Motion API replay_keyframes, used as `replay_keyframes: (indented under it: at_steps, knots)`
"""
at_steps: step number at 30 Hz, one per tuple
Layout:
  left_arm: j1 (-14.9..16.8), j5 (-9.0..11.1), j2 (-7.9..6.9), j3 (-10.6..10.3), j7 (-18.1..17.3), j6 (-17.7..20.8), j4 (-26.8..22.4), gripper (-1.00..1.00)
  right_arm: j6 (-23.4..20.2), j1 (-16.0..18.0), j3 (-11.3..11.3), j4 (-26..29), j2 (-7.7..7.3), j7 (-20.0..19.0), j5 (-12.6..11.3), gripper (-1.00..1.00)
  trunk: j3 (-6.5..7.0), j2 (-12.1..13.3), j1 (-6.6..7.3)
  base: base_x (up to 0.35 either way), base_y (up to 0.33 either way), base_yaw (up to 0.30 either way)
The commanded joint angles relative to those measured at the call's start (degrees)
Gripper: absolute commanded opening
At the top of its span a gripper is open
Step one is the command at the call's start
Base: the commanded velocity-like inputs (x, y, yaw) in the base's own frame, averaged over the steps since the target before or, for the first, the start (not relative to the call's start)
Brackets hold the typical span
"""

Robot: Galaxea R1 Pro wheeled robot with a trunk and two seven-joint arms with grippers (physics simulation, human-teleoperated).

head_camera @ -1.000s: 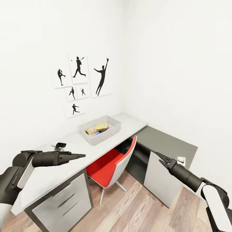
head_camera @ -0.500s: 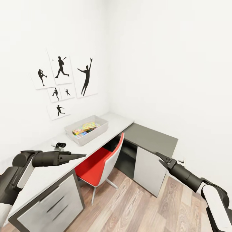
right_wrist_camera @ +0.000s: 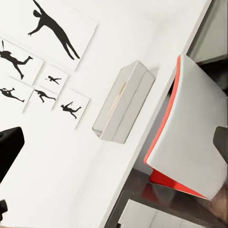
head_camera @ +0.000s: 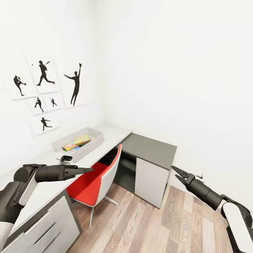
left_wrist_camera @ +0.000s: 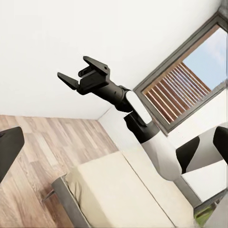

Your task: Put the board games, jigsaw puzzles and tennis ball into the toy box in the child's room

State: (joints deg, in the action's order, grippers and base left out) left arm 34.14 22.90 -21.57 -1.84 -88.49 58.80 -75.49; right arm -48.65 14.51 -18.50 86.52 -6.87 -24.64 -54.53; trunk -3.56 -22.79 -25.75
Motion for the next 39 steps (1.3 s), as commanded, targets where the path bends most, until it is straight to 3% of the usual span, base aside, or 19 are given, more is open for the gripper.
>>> replay_keyframes:
  at_steps: [1,39]
  knots:
    - [0.04,0.11,-0.06,-0.09,-0.19,0.61,-0.01,1.0,-0.34,0.08,-0.22,-0.01,0.02,-0.23,0.11,1.0,-0.13,-0.13,-0.04,-0.001,0.0,-0.279]
    - [0.02,-0.1,-0.06,-0.12,-0.16,0.6,-0.01,1.0,-0.47,0.08,-0.94,-0.12,-0.2,-0.23,0.12,1.0,-0.13,-0.13,-0.04,0.0,0.0,-0.279]
